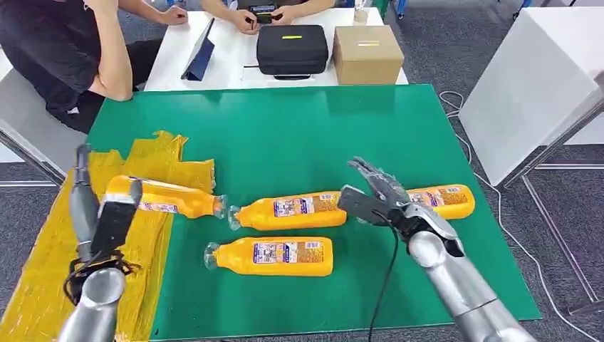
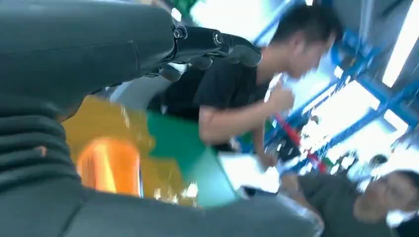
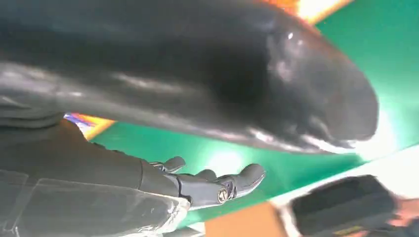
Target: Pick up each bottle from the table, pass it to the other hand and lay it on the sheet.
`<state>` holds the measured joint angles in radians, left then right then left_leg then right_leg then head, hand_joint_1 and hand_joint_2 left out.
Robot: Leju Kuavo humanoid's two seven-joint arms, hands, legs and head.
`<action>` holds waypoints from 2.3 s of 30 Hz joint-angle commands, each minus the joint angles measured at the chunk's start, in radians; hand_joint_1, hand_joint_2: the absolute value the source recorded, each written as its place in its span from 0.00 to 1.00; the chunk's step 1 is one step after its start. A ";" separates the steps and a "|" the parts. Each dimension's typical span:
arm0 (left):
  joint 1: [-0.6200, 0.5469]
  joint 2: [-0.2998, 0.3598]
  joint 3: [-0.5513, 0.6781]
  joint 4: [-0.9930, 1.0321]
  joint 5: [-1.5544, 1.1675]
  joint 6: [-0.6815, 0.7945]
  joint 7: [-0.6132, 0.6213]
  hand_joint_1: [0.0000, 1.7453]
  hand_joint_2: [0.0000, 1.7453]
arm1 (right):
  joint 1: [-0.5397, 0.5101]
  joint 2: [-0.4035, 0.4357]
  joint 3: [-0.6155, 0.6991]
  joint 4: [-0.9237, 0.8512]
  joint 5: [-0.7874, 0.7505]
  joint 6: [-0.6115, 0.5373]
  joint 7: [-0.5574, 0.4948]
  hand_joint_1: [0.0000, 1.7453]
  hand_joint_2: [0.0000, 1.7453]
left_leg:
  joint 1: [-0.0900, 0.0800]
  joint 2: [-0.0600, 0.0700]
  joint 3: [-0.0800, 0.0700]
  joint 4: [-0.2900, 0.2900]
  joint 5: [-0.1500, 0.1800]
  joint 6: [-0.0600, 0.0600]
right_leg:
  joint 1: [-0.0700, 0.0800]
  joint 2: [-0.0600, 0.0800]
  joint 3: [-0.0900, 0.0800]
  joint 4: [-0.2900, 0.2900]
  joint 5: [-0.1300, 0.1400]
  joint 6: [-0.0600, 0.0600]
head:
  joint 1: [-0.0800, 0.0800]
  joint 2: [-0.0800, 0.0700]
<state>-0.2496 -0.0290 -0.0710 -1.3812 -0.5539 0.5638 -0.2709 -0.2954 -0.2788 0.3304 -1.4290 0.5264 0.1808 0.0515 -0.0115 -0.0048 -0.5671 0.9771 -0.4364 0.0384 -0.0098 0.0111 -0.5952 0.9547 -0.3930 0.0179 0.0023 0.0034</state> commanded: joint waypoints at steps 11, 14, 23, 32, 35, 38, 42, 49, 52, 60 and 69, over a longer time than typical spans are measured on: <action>0.193 0.092 0.108 -0.241 0.446 -0.064 -0.167 0.00 0.00 | 0.154 -0.191 -0.079 -0.073 0.229 -0.105 -0.024 0.00 1.00 | 0.001 0.000 0.007 0.000 -0.003 -0.003 | 0.001 -0.002 0.007 -0.001 -0.004 -0.001 | 0.000 0.000; 0.175 0.094 0.104 -0.221 0.459 -0.068 -0.165 0.00 0.00 | 0.159 -0.196 -0.086 -0.071 0.267 -0.088 -0.015 0.00 1.00 | 0.001 -0.001 0.008 0.000 -0.004 -0.004 | 0.001 -0.003 0.009 0.000 -0.004 -0.001 | 0.000 0.000; 0.063 0.160 0.057 -0.117 0.518 -0.088 -0.157 0.00 0.00 | 0.167 -0.282 -0.088 -0.035 0.282 0.023 -0.007 0.00 1.00 | 0.000 -0.003 0.005 0.001 -0.002 -0.003 | 0.001 -0.005 0.007 0.000 -0.004 0.001 | 0.000 0.000; 0.017 0.193 0.033 -0.069 0.572 -0.088 -0.160 0.00 0.00 | 0.144 -0.338 -0.094 0.022 0.301 0.091 -0.005 0.00 1.00 | -0.001 -0.001 0.004 0.000 -0.001 -0.001 | 0.000 -0.002 0.003 -0.001 -0.002 0.002 | 0.000 0.000; 0.045 0.206 0.061 -0.101 0.592 -0.076 -0.161 0.00 0.00 | 0.038 -0.280 -0.037 0.122 0.370 0.088 -0.017 0.00 1.00 | 0.000 0.003 0.008 0.001 -0.003 -0.003 | 0.001 0.001 0.008 -0.001 -0.004 0.002 | 0.000 0.000; 0.051 0.208 0.071 -0.106 0.600 -0.080 -0.163 0.00 0.00 | -0.005 -0.256 -0.009 0.166 0.381 0.083 -0.017 0.00 1.00 | 0.000 0.006 0.005 -0.001 -0.001 -0.002 | 0.001 0.005 0.004 -0.002 0.000 0.002 | 0.000 0.000; 0.086 0.208 0.086 -0.134 0.601 -0.069 -0.167 0.00 0.00 | -0.061 -0.231 0.041 0.228 0.431 0.073 -0.011 0.00 1.00 | 0.000 0.002 0.007 -0.001 -0.002 -0.003 | 0.001 0.001 0.007 -0.002 -0.002 0.001 | 0.000 0.000; 0.157 0.191 0.131 -0.198 0.594 -0.064 -0.187 0.00 0.00 | -0.221 -0.142 0.125 0.392 0.483 0.041 -0.014 0.00 1.00 | 0.000 0.011 0.007 -0.001 -0.002 -0.001 | 0.001 0.009 0.006 -0.002 -0.001 0.002 | 0.000 0.000; 0.162 0.187 0.145 -0.202 0.594 -0.063 -0.186 0.00 0.00 | -0.228 -0.136 0.141 0.416 0.488 0.045 -0.013 0.00 1.00 | 0.000 0.007 0.009 -0.001 -0.002 -0.002 | 0.001 0.004 0.008 -0.001 -0.003 0.001 | 0.000 0.000; 0.080 0.186 0.130 -0.141 0.587 -0.090 -0.169 0.00 0.00 | -0.267 -0.120 0.159 0.542 0.475 0.065 -0.007 0.00 1.00 | 0.000 0.001 0.004 0.000 0.001 -0.001 | 0.000 -0.001 0.005 -0.001 -0.002 0.002 | 0.000 0.000; 0.053 0.190 0.113 -0.120 0.585 -0.085 -0.162 0.00 0.00 | -0.209 -0.170 0.137 0.522 0.445 0.101 -0.018 0.00 1.00 | 0.000 -0.003 0.007 0.000 -0.001 -0.002 | 0.001 -0.005 0.008 -0.001 -0.004 0.002 | 0.000 0.000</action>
<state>-0.1466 0.1682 0.0469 -1.5740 0.0309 0.4776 -0.4402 -0.4929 -0.4456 0.4475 -0.9968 0.9811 0.2686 0.0400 -0.0129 -0.0057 -0.5646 0.9773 -0.4353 0.0396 -0.0104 0.0090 -0.5926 0.9549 -0.3945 0.0209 0.0027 0.0030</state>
